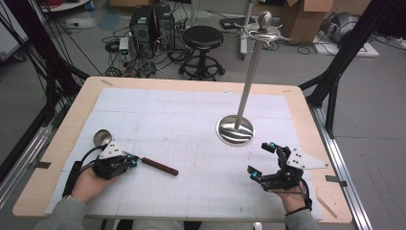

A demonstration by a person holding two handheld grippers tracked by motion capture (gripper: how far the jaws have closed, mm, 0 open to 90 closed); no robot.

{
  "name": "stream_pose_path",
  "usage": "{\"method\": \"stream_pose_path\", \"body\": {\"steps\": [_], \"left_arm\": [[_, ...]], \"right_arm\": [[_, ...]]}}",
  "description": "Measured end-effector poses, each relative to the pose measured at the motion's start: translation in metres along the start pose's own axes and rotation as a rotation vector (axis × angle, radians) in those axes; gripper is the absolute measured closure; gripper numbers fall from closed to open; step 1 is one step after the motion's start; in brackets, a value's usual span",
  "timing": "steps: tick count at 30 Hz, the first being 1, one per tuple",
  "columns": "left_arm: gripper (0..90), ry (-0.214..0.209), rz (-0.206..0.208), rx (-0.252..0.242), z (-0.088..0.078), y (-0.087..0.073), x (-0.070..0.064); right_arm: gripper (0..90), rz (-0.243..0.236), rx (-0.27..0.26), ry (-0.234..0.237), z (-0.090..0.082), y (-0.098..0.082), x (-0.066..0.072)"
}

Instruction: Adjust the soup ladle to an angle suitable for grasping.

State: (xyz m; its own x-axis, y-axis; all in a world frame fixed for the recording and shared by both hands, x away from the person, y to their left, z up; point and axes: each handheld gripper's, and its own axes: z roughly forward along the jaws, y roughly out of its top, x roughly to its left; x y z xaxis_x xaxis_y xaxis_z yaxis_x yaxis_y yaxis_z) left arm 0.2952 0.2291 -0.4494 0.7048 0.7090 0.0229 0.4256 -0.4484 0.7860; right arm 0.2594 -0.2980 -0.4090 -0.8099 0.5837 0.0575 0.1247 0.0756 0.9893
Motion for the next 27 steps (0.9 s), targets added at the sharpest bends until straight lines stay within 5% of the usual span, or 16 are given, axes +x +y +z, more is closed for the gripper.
{"method": "stream_pose_path", "body": {"steps": [9, 15, 17, 24, 27], "left_arm": [[89.7, 0.012, 0.011, 0.001, 0.007, 0.007, 0.002], [89.7, 0.062, -0.034, -0.110, -0.016, 0.019, 0.020], [89.7, 0.059, -0.037, -0.110, -0.017, 0.020, 0.024], [89.7, 0.109, -0.008, -0.004, -0.005, 0.023, 0.047], [89.7, 0.113, -0.027, 0.003, -0.003, 0.022, 0.051]], "right_arm": [[2.8, -0.003, 0.007, 0.003, 0.001, 0.000, 0.000], [2.8, 0.001, 0.012, 0.006, 0.002, -0.002, 0.000], [2.8, 0.000, 0.013, 0.006, 0.002, -0.002, -0.001], [2.8, 0.003, 0.007, 0.001, 0.001, -0.001, -0.001], [2.9, 0.004, 0.012, 0.000, 0.001, -0.002, -0.001]]}}
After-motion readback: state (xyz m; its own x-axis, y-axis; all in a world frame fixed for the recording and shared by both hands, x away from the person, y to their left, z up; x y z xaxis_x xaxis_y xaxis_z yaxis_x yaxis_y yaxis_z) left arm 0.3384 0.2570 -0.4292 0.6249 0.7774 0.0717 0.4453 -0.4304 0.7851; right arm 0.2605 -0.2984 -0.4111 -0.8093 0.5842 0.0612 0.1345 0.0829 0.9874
